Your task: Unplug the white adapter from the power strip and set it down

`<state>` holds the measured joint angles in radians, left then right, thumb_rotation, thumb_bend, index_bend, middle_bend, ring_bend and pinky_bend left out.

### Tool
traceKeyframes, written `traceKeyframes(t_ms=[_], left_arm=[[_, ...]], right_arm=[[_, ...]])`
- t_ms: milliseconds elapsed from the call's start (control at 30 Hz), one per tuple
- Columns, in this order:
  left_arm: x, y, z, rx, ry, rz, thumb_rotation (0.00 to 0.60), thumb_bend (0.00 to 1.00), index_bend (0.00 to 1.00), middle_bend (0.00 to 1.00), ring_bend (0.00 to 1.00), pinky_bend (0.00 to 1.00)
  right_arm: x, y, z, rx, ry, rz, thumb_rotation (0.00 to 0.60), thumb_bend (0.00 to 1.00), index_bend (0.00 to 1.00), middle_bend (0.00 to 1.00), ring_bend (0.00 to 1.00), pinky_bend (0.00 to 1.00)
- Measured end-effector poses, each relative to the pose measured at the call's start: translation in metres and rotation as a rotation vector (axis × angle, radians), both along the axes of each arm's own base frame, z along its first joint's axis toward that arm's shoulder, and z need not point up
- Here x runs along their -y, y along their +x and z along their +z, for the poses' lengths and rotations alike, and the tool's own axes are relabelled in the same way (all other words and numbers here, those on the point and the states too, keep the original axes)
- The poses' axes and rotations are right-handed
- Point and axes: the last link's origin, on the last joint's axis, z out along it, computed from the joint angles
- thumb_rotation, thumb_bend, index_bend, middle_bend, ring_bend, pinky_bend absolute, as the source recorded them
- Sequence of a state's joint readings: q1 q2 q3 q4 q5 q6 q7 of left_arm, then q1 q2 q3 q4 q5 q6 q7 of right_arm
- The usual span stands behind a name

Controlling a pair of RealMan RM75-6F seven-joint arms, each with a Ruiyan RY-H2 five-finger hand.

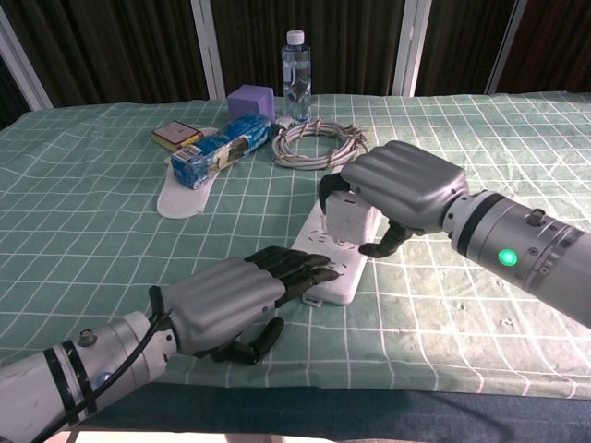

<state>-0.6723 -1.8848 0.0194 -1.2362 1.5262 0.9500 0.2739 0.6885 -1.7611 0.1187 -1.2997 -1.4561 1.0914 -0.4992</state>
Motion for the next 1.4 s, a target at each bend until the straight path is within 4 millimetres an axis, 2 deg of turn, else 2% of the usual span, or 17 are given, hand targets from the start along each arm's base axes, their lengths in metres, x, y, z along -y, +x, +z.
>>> traceKeyframes(t_ms=[333,533,733,867,1100,1200,1267,1333,1400], left_arm=[[0.0,0.001,0.001,0.006,0.003,-0.005,0.6,0.74,0.0,0.02,0.0,0.02],[-0.003,0.003,0.009,0.025,0.02,-0.009,0.6,0.74,0.0,0.02,0.0,0.02],[-0.008,0.003,0.019,0.037,0.039,-0.006,0.6,0.74,0.0,0.02,0.0,0.02],[-0.01,0.003,0.024,0.045,0.047,-0.006,0.6,0.74,0.0,0.02,0.0,0.02],[-0.012,0.006,0.035,0.062,0.069,-0.015,0.6,0.75,0.0,0.02,0.0,0.02],[-0.012,0.005,0.043,0.062,0.089,-0.026,0.599,0.74,0.0,0.02,0.0,0.02],[-0.013,0.004,0.048,0.063,0.103,-0.032,0.6,0.74,0.0,0.02,0.0,0.02],[-0.013,0.001,0.054,0.065,0.117,-0.032,0.6,0.73,0.0,0.02,0.0,0.02],[-0.014,-0.003,0.06,0.067,0.129,-0.026,0.6,0.72,0.0,0.02,0.0,0.02]], right_arm=[[0.0,0.005,0.007,-0.021,-0.012,0.007,0.6,0.43,0.84,0.6,0.52,0.62],[-0.003,-0.001,0.022,-0.056,-0.039,0.042,0.6,0.43,0.84,0.6,0.52,0.62],[-0.01,-0.025,0.055,-0.154,-0.09,0.075,0.6,0.43,0.83,0.6,0.52,0.62],[-0.015,-0.051,0.078,-0.296,-0.137,0.084,0.6,0.43,0.83,0.6,0.52,0.63],[-0.021,-0.093,0.088,-0.521,-0.161,0.052,0.6,0.43,0.81,0.6,0.52,0.62],[-0.021,-0.104,0.085,-0.572,-0.161,0.047,0.6,0.43,0.75,0.6,0.51,0.62],[-0.02,-0.111,0.082,-0.626,-0.163,0.052,0.6,0.43,0.64,0.55,0.47,0.59],[-0.02,-0.116,0.078,-0.675,-0.156,0.054,0.6,0.41,0.43,0.41,0.35,0.5],[-0.021,-0.122,0.075,-0.715,-0.137,0.041,0.6,0.36,0.27,0.31,0.25,0.41]])
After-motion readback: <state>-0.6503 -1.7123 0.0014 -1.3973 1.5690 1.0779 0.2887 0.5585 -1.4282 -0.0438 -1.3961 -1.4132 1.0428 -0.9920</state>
